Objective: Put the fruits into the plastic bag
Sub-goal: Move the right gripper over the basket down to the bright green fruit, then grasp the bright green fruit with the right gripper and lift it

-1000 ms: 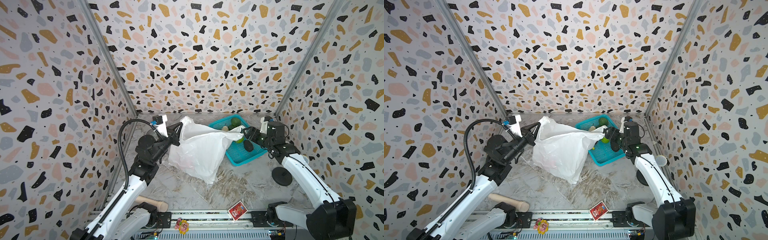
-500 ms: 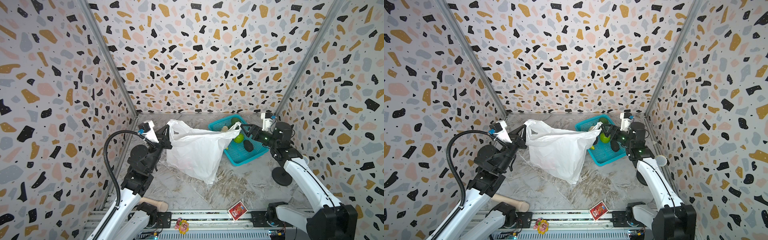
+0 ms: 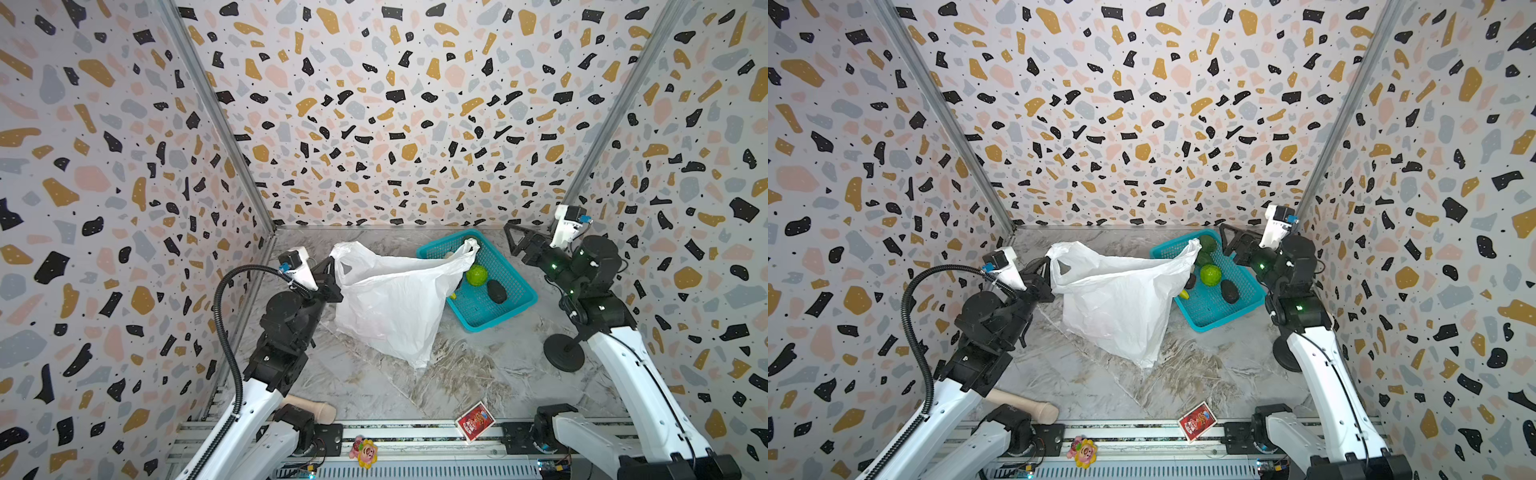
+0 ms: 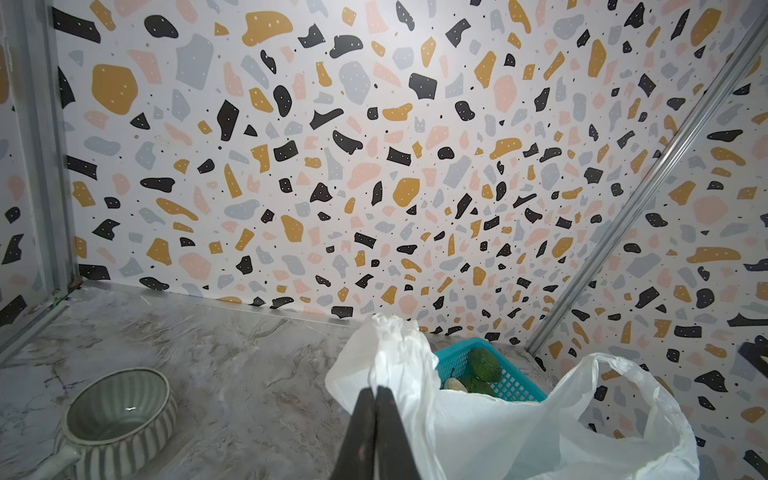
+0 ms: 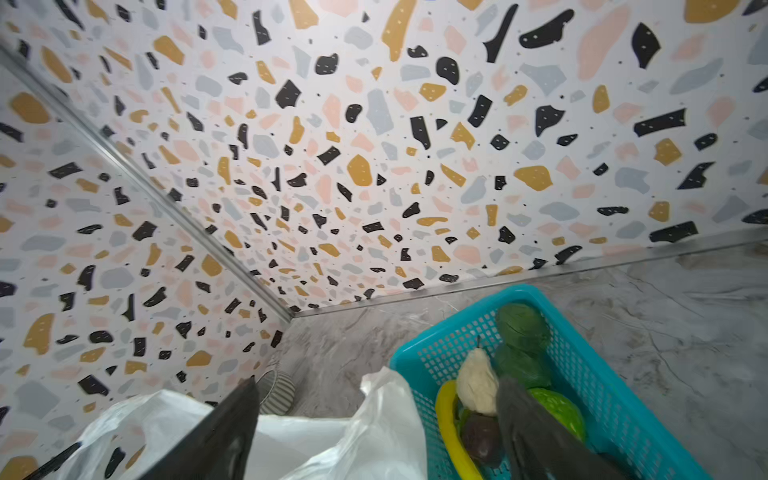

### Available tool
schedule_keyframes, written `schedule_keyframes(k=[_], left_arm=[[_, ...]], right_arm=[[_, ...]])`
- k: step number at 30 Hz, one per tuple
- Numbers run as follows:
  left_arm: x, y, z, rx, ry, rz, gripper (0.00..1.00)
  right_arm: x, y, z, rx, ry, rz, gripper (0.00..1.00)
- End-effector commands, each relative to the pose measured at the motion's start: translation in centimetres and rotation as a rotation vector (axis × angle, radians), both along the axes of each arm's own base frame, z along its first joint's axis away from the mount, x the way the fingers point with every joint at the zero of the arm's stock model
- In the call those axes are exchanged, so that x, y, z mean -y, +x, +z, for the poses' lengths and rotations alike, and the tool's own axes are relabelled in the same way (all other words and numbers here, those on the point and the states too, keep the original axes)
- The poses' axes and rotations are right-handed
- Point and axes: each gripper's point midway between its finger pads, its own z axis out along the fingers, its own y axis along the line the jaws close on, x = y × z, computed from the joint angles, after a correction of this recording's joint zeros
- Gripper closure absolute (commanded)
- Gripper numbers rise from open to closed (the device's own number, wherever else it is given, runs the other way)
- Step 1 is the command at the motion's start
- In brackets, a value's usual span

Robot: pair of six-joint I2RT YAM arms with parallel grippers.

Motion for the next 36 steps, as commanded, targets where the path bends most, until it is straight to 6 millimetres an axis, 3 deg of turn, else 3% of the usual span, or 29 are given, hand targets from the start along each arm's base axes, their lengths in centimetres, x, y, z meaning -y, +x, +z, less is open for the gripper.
schedule_keyframes(k=[1,11,17,23,27,33,36], left_arm=[[-0.4,-0.9,1.8,0.071,0.005,0.005,1.0],[-1.8,-2.1,3.2,0.112,0.012,0.063,1.0],[-1.8,-2.3,3.3,0.115,-0.012,0.055,1.0],[-1.8,-2.0,3.0,0.104,-0.01,0.061,1.0],[-1.9,-1.9,2.9,0.101,0.0,0.067,1.0],[-1.8,-1.8,2.7,0.094,0.012,0.07,1.0],[-1.9,-1.7,2.7,0.09,0.014,0.072,1.0]], right_arm=[[0.9,2.4,-5.9,-0.239,-0.039,-0.057,0.11],[0.8,8.7,-15.7,-0.542,-0.059,-0.101,0.14],[0.2,10.7,-21.6,-0.668,-0.117,-0.077,0.15],[-1.2,12.7,-25.7,-0.74,-0.234,-0.03,0.15],[-1.6,13.6,-28.3,-0.801,-0.34,-0.03,0.15],[-2.5,13.2,-32.0,-0.889,-0.483,-0.021,0.17],[-2.9,12.7,-33.0,-0.91,-0.489,-0.003,0.26]])
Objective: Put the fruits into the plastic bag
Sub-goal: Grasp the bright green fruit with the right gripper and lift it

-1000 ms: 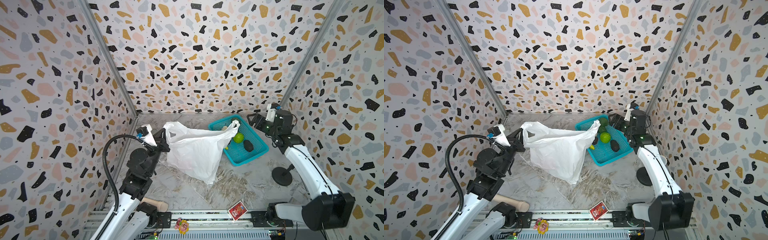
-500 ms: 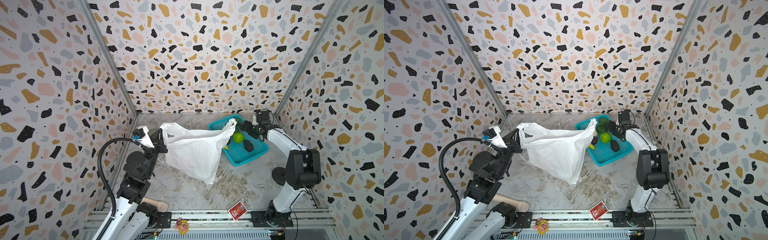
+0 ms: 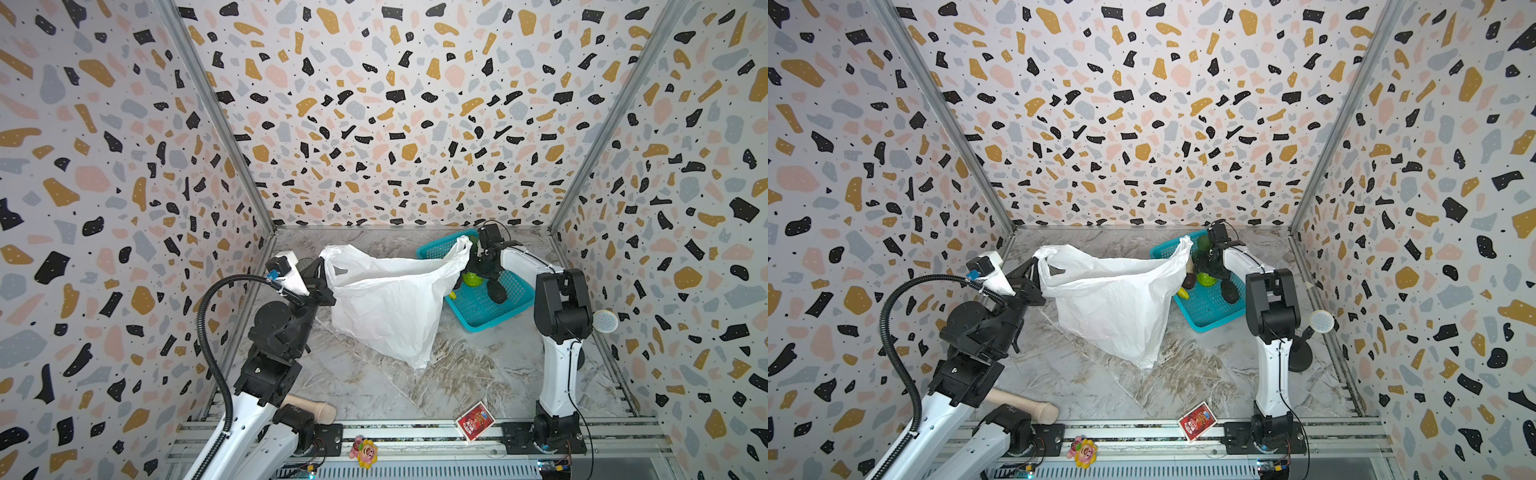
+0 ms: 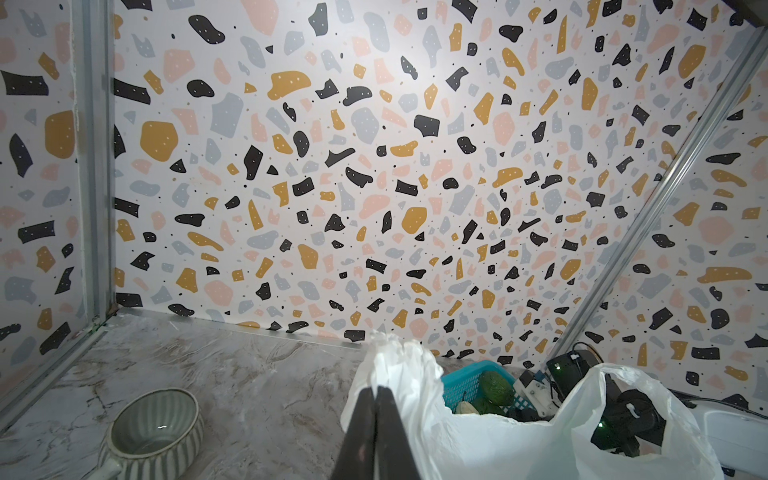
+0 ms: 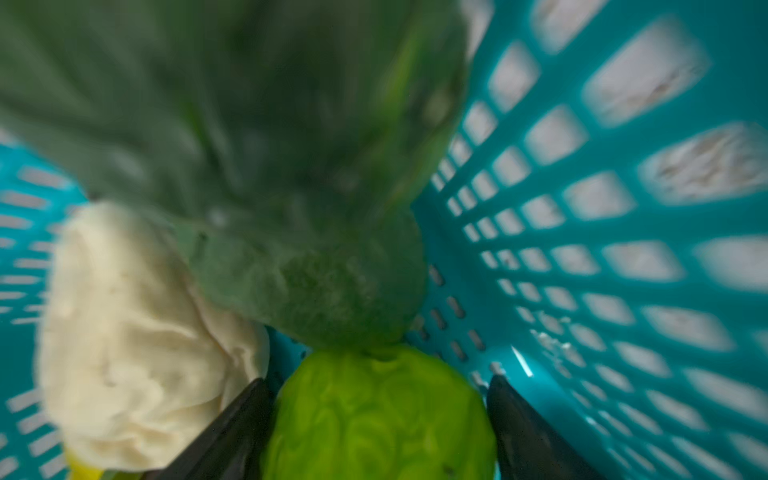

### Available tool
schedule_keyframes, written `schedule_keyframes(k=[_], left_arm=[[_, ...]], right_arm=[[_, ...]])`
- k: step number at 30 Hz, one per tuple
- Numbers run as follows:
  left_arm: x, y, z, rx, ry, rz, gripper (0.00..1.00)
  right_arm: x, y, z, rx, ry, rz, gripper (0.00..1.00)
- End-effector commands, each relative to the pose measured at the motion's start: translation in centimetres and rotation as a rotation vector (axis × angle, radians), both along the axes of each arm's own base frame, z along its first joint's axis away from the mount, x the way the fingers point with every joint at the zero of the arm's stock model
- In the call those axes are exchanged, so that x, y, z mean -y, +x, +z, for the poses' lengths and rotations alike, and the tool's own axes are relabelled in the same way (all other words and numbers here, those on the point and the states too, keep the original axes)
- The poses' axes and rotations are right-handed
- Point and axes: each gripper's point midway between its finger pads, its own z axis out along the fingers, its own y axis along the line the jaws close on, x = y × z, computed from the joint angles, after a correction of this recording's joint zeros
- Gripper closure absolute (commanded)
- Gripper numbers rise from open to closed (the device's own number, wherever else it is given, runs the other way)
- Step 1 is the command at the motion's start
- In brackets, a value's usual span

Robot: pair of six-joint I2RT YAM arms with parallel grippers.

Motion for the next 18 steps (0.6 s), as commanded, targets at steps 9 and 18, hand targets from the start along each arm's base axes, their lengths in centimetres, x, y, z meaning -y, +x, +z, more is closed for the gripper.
schedule_keyframes(k=[9,18], left_arm=[[-0.2,0.1,1.2,0.031,-0.006,0.011,1.0],[0.1,0.3,0.8,0.027,-0.023,-0.005,1.0]], right_arm=[[-0.5,-1.9,7.4,0.159,0.041,0.067,0.72],[-1.1,-5.8,9.3,0.17,0.1,0.117,0.84]])
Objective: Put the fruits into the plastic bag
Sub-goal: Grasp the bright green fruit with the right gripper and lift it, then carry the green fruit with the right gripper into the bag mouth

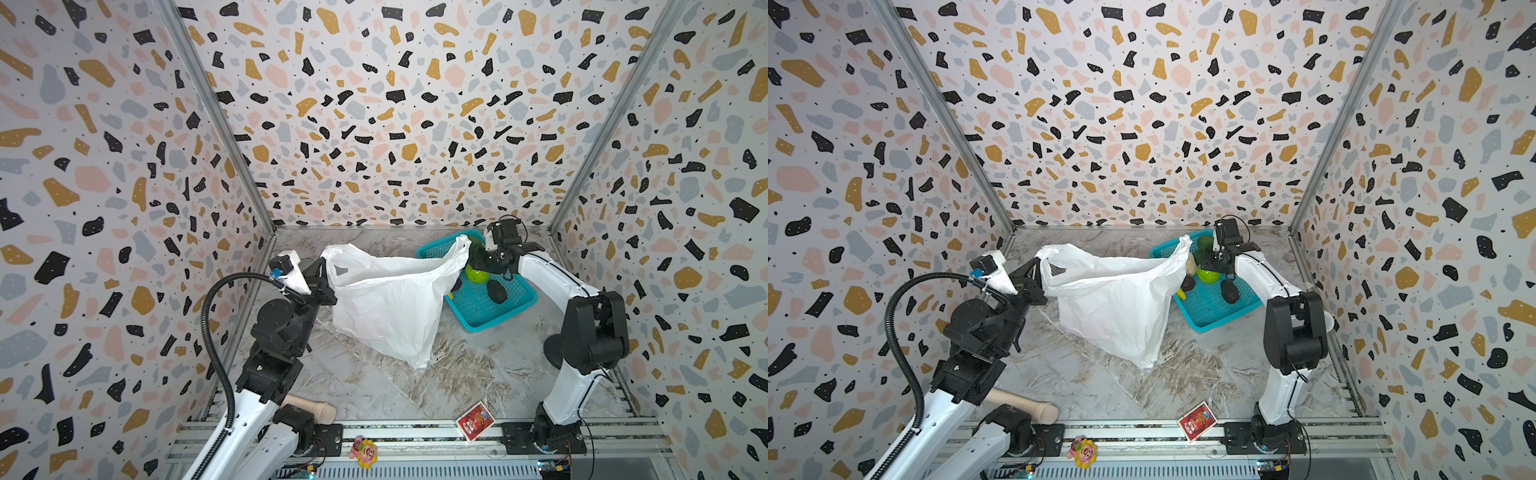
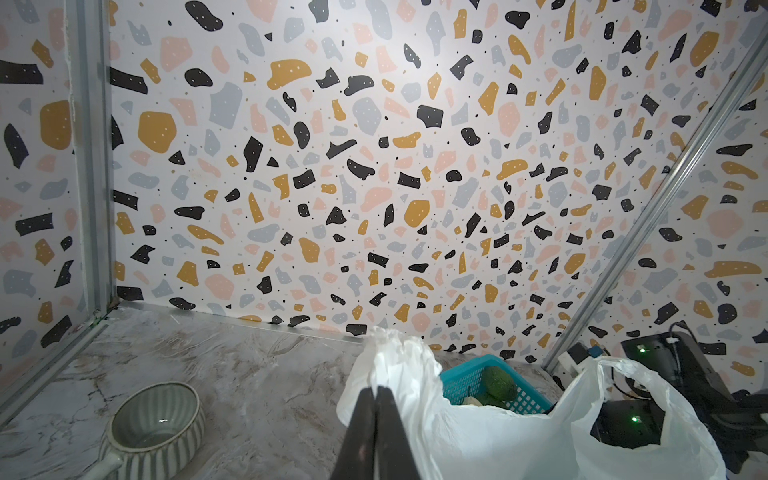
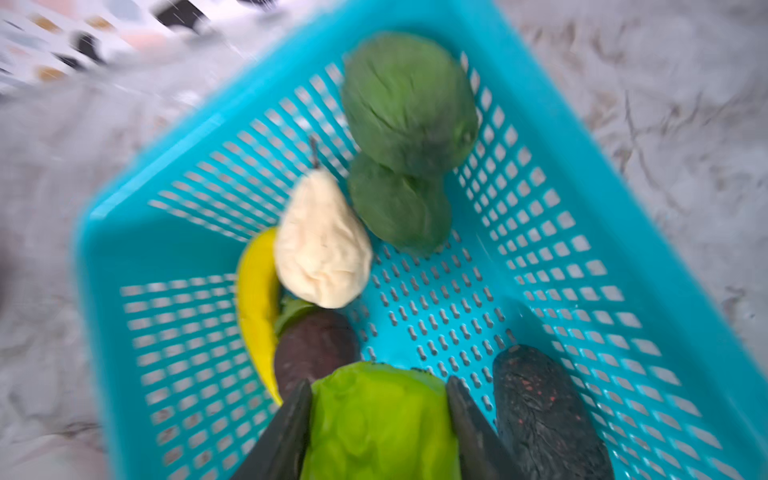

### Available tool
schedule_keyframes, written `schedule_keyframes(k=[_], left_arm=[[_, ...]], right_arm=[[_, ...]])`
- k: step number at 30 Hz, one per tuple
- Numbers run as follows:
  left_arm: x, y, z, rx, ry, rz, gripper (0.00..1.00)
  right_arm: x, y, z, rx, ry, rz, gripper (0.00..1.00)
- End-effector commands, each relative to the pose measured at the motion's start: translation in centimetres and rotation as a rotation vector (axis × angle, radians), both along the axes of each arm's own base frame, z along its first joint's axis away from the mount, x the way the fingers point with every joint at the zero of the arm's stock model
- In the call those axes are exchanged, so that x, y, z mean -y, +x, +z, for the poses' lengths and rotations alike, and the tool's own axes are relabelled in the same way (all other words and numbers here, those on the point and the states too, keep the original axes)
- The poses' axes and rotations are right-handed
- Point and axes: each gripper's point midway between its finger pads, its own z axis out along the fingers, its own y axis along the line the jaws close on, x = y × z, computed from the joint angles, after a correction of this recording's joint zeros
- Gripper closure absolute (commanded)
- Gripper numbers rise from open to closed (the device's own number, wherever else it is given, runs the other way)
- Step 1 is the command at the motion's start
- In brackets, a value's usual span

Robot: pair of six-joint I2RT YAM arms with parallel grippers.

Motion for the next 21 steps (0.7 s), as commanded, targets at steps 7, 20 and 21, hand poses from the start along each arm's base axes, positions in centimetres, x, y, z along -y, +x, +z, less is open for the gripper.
schedule_keyframes(k=[7,20,21], left_arm=[[0.1,-0.2,1.2,0.04,-0.02,-0.015,1.0],[0.2,-0.1,1.5,0.046,-0.019,-0.018,1.0],[0.3,-0.1,1.5,0.045,-0.019,-0.021,1.0]], right_arm=[[-0.3,-2.3,5.8,0.141,0.067,0.017,0.84],[-15.5,-7.6,29.6,0.739,0.153,0.532,0.82],[-17.2,-8.5,29.8,0.745,0.16,0.594,0.82]])
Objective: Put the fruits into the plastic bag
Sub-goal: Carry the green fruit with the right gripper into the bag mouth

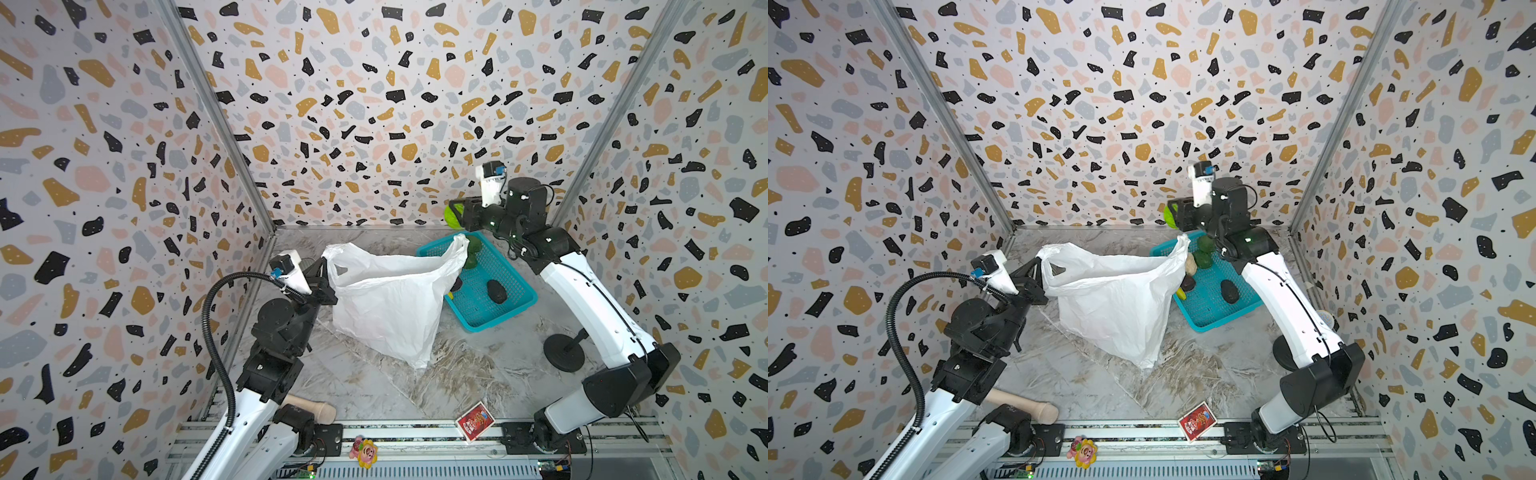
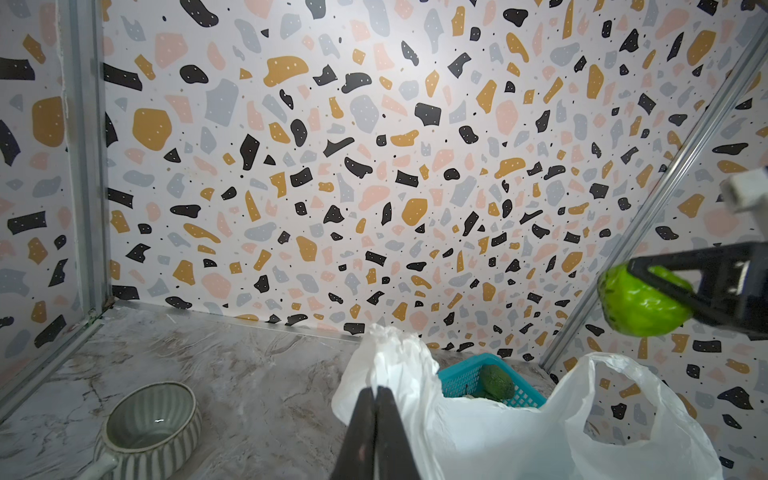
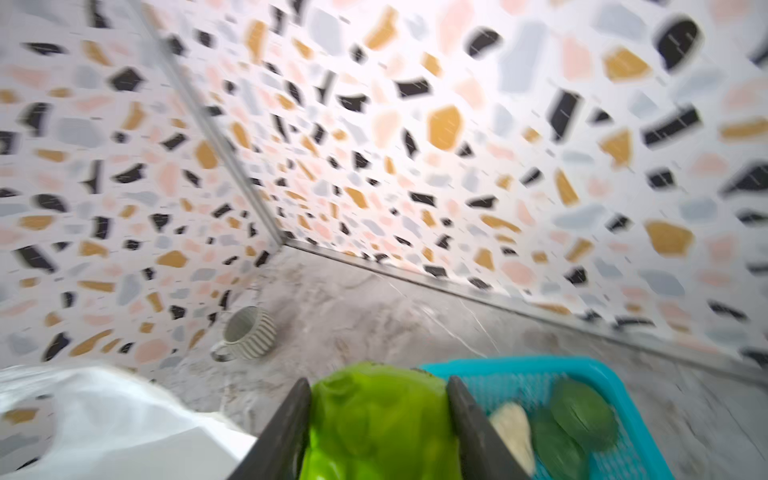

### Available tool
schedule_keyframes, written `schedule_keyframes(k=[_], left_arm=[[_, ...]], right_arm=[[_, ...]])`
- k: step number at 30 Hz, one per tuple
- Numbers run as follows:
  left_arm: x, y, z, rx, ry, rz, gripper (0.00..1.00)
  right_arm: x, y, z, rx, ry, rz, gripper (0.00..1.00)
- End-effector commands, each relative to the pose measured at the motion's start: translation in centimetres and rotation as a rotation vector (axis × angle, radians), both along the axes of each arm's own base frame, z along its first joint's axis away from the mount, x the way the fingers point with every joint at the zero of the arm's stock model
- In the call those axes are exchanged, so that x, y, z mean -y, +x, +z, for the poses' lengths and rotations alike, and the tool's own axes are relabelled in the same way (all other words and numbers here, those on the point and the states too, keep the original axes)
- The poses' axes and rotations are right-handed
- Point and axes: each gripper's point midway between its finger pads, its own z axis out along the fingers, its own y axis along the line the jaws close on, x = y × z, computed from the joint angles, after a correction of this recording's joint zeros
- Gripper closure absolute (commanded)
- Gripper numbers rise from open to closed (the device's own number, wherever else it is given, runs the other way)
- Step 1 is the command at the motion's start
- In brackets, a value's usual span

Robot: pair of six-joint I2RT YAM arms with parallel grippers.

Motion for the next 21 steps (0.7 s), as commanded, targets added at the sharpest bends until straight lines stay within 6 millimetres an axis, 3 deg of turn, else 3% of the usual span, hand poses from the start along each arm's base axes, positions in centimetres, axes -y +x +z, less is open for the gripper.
schedule_keyframes(k=[1,4,6,10,17,21], left_arm=[[0.1,-0.2,1.6,0.048,-0.02,-0.012,1.0],[0.1,-0.3,1.9,0.05,-0.021,-0.016,1.0],[0.1,-0.3,2.1,0.052,-0.021,-0.015,1.0],[0.1,-0.5,2.6,0.059,-0.014,-0.016,1.0],[-0.1,-0.6,2.8,0.065,0.035,0.002,1.0],[-0.3,-0.7,2.9,0.065,0.069,0.012,1.0]], right_arm=[[-5.6,-2.8,-0.1,0.057,-0.08,0.197,0.82],[-9.5,-4.6,-2.4,0.015,-0.108,0.319,0.82],[-11.7,-5.8,-5.0,-0.021,-0.154,0.38,0.83],[-14.0,-8.6,-9.5,-0.108,-0.238,0.483,0.83],[-13.9,-14.0,-16.0,-0.287,-0.288,0.616,0.83],[-12.5,-15.1,-21.0,-0.391,-0.335,0.599,0.82]])
